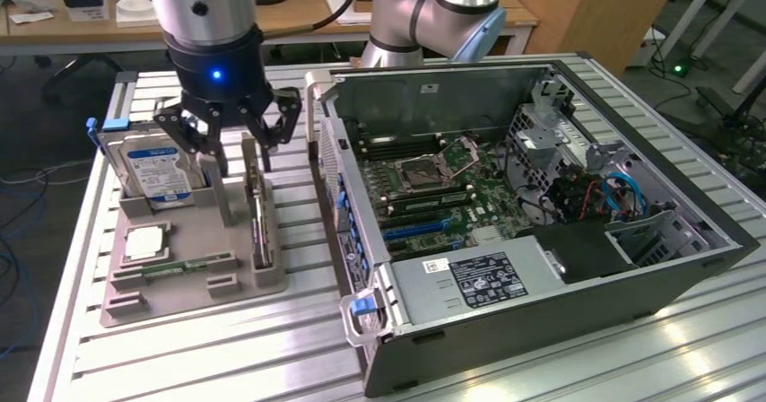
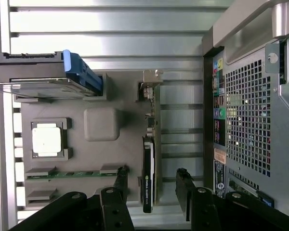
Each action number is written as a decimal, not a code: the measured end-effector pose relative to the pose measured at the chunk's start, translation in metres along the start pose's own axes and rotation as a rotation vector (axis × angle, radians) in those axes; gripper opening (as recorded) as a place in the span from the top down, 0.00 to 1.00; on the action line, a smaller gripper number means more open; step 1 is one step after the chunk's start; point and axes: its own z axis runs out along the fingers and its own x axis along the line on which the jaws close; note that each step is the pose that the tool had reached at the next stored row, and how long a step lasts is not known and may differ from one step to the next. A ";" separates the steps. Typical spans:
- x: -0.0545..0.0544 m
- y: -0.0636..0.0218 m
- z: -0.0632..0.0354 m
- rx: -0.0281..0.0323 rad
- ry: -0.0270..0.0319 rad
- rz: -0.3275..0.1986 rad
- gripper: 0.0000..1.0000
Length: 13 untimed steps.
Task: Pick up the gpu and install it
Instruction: 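Pick up the gpu and move the gpu toward the slot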
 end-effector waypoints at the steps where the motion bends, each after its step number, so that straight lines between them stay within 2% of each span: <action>1: 0.000 0.0000 0.0006 -0.0002 -0.0002 0.000 0.47; 13: 0.000 -0.0006 0.0076 0.0000 0.0000 0.000 0.47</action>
